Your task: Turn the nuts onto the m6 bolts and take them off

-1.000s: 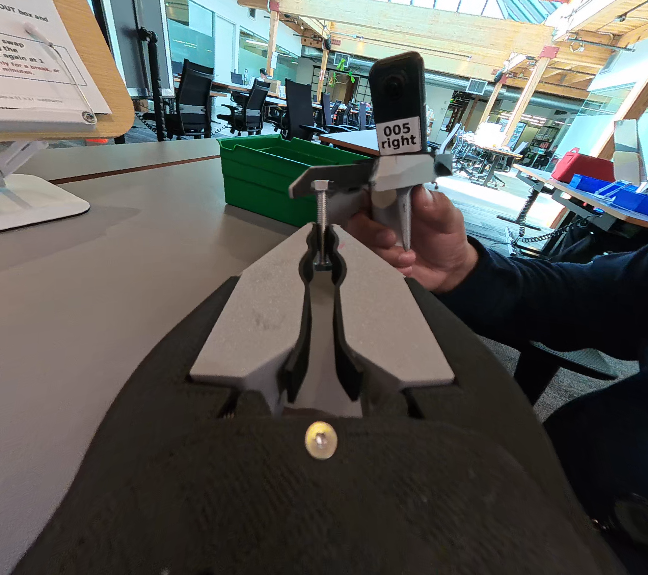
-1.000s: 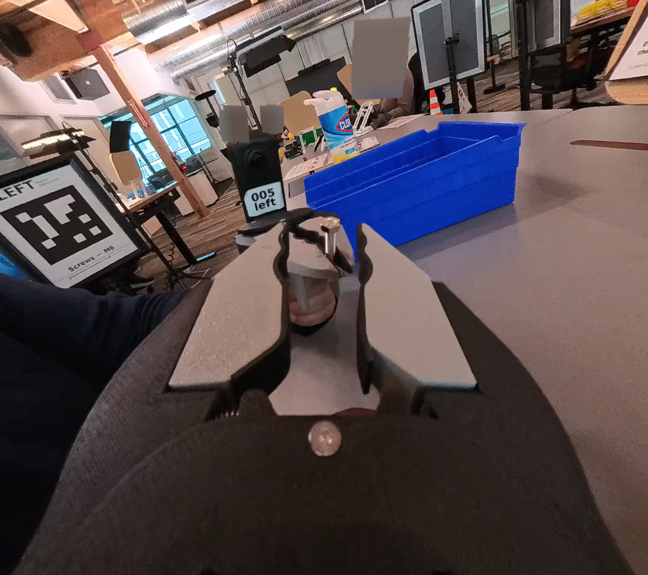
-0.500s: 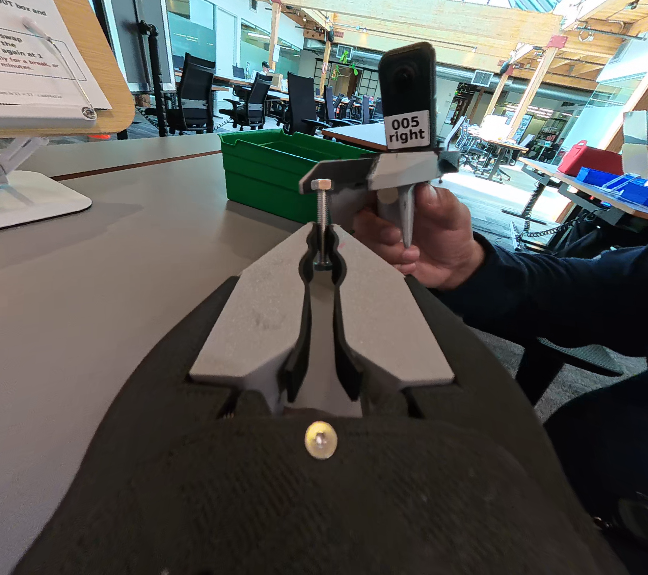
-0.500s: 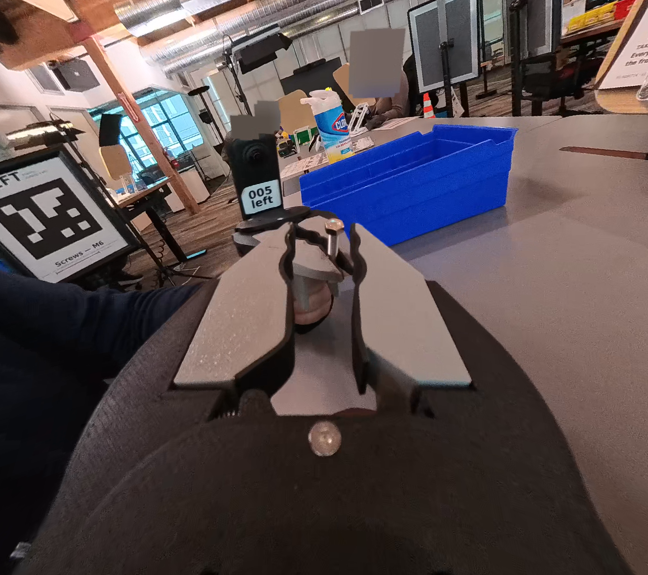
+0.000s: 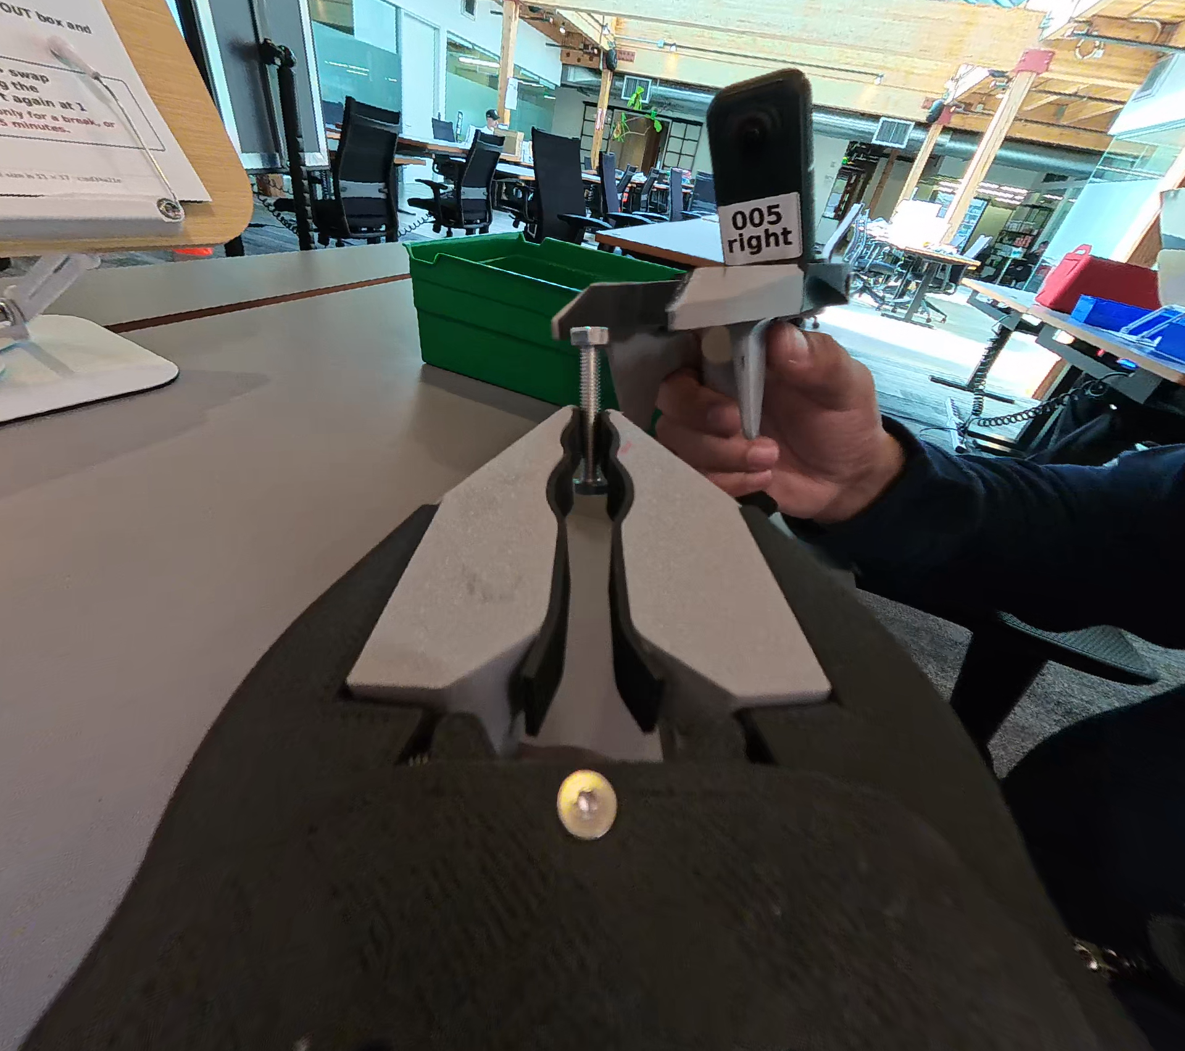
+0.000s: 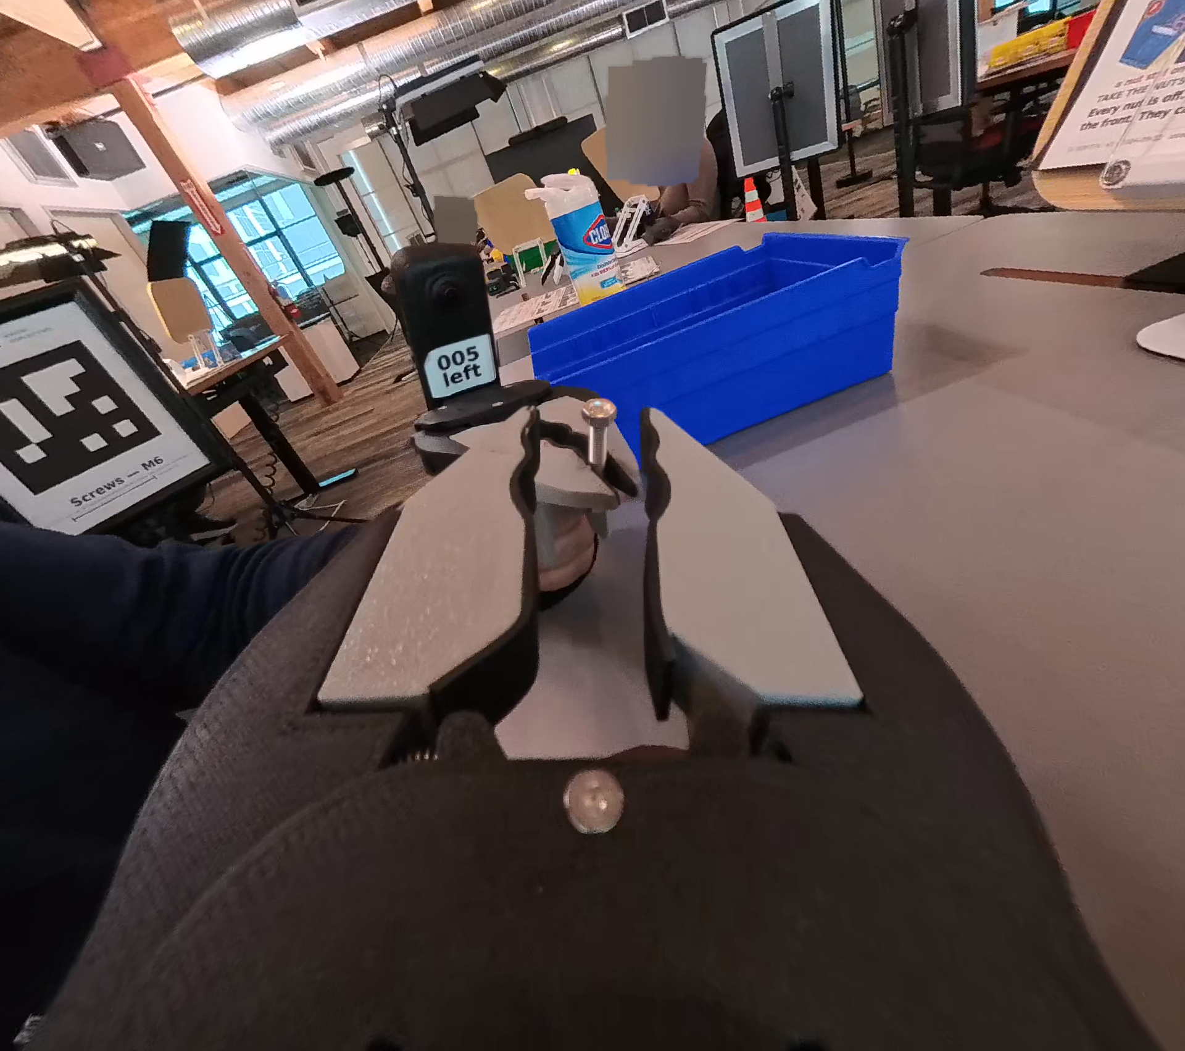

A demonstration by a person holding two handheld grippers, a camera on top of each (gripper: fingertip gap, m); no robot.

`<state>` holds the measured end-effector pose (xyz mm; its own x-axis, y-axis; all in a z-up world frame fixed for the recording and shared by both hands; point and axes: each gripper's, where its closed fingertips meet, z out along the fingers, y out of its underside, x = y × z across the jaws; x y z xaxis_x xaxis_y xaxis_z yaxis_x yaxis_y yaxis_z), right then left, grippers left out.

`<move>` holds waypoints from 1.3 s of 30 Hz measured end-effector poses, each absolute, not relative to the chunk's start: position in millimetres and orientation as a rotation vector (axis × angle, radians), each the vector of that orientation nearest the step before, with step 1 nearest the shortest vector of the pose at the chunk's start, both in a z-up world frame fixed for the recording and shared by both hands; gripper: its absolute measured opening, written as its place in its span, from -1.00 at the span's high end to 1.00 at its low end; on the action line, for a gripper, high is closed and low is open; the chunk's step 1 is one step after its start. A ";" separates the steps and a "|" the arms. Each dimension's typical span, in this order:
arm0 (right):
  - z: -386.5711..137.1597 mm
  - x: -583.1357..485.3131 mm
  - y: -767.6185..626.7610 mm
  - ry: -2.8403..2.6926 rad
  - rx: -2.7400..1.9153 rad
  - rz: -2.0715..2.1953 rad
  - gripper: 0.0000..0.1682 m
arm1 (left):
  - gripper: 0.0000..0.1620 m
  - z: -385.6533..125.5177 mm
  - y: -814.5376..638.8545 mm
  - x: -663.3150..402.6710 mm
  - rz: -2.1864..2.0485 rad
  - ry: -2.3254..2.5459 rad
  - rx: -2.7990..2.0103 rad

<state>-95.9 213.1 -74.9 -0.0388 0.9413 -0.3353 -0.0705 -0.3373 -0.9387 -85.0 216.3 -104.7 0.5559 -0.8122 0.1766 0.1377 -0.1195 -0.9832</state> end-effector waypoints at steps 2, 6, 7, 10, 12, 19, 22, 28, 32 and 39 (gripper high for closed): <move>-75.3 -96.2 209.0 -1.004 -1.384 1.516 0.69 | 0.97 -105.2 216.1 -84.0 -0.900 0.615 -1.476; -76.6 -102.8 206.3 -1.015 -1.393 1.513 0.71 | 0.97 -106.7 215.8 -83.2 -0.895 0.621 -1.483; -76.4 -104.9 206.6 -1.011 -1.396 1.518 0.71 | 0.97 -106.9 215.6 -82.7 -0.895 0.624 -1.483; -74.4 -111.0 206.2 -1.006 -1.393 1.532 0.75 | 0.97 -106.8 214.6 -81.2 -0.897 0.632 -1.480; -74.3 -114.6 208.3 -1.010 -1.390 1.505 0.87 | 0.97 -106.5 213.7 -80.5 -0.902 0.635 -1.477; -76.5 -116.8 210.7 -1.016 -1.391 1.538 0.92 | 0.97 -108.3 214.7 -81.0 -0.901 0.631 -1.491; -76.8 -115.2 211.8 -1.014 -1.395 1.532 0.92 | 0.97 -108.3 215.9 -81.6 -0.881 0.630 -1.492; -77.6 -105.2 218.0 -0.985 -1.407 1.506 0.71 | 0.97 -105.1 221.7 -92.0 -0.896 0.557 -1.492; -77.8 -104.2 215.1 -0.997 -1.402 1.475 0.72 | 0.97 -109.8 223.3 -89.4 -0.869 0.573 -1.516; -79.1 -114.2 211.3 -1.008 -1.413 1.488 0.74 | 0.97 -111.1 221.7 -87.0 -0.866 0.588 -1.519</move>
<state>-114.2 211.3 -79.1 -0.0231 0.9424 -0.3336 -0.0401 -0.3343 -0.9416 -87.0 221.7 -111.1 0.5910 -0.7854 0.1841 0.1187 -0.1411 -0.9829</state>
